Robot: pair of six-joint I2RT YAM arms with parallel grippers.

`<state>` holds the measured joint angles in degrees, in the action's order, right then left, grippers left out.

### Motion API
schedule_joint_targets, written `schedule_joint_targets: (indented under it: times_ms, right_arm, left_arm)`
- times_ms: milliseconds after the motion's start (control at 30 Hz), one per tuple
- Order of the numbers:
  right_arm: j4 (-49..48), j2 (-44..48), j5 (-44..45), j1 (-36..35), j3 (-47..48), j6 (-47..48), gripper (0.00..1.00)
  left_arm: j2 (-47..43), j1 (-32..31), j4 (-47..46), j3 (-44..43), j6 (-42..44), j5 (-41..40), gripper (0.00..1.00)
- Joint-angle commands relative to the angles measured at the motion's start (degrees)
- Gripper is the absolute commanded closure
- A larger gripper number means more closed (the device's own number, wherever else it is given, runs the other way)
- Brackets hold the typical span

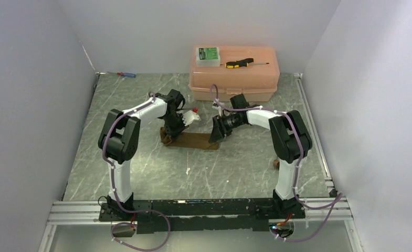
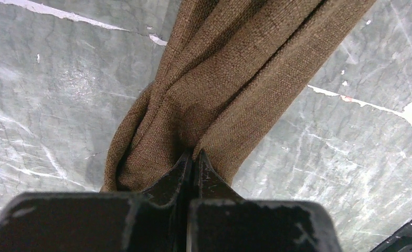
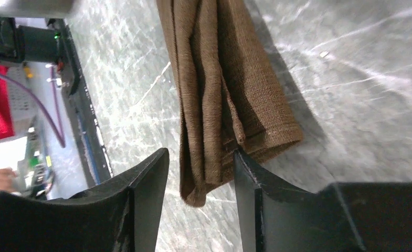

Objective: Fold the napkin into a case and place the utensils inside
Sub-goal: Fold the 2/3-rectangle-folded napkin at the center of the board.

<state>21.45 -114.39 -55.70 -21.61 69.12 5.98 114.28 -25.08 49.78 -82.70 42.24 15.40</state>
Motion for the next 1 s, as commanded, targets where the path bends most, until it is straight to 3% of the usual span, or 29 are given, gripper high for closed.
schedule_joint_targets:
  times_ms: [0, 100, 167, 200, 333, 467, 667, 967]
  right_arm:
    - [-6.79, 8.72, 8.31, 0.77, -1.78, -2.57, 0.44]
    - [-10.07, 12.41, 11.29, 1.20, -4.15, -4.65, 0.41]
    - [-14.23, 14.89, 11.30, 1.21, -6.87, -6.70, 0.44]
    - [-19.74, 16.13, 10.32, 0.96, -8.82, -9.56, 0.49]
    - [-43.11, 17.24, 8.04, -3.59, -17.74, -24.06, 0.84]
    - [-58.85, 13.67, 12.27, -10.41, -20.85, -29.95, 1.00]
    - [-76.95, 7.36, 18.74, -13.94, -22.93, -33.91, 1.00]
    - [-81.79, -1.66, 31.39, -16.94, -22.64, -33.20, 1.00]
  left_arm:
    - [4.38, 1.44, -2.33, -1.43, 0.27, -0.40, 0.97]
    - [5.01, 1.44, -1.60, -2.08, -0.19, 0.84, 0.97]
    - [4.90, 1.42, -1.82, -2.15, -0.26, 1.18, 0.97]
    - [4.94, 1.44, -1.73, -2.28, -0.37, 1.31, 0.97]
    - [4.64, 1.43, -2.20, -1.97, -0.65, 1.55, 0.97]
    - [4.57, 1.44, -2.28, -2.03, -0.99, 1.70, 0.97]
    - [3.90, 1.43, -2.71, -1.29, -0.95, 1.68, 0.97]
    - [2.17, 1.42, -4.39, -0.41, -1.95, 1.09, 0.97]
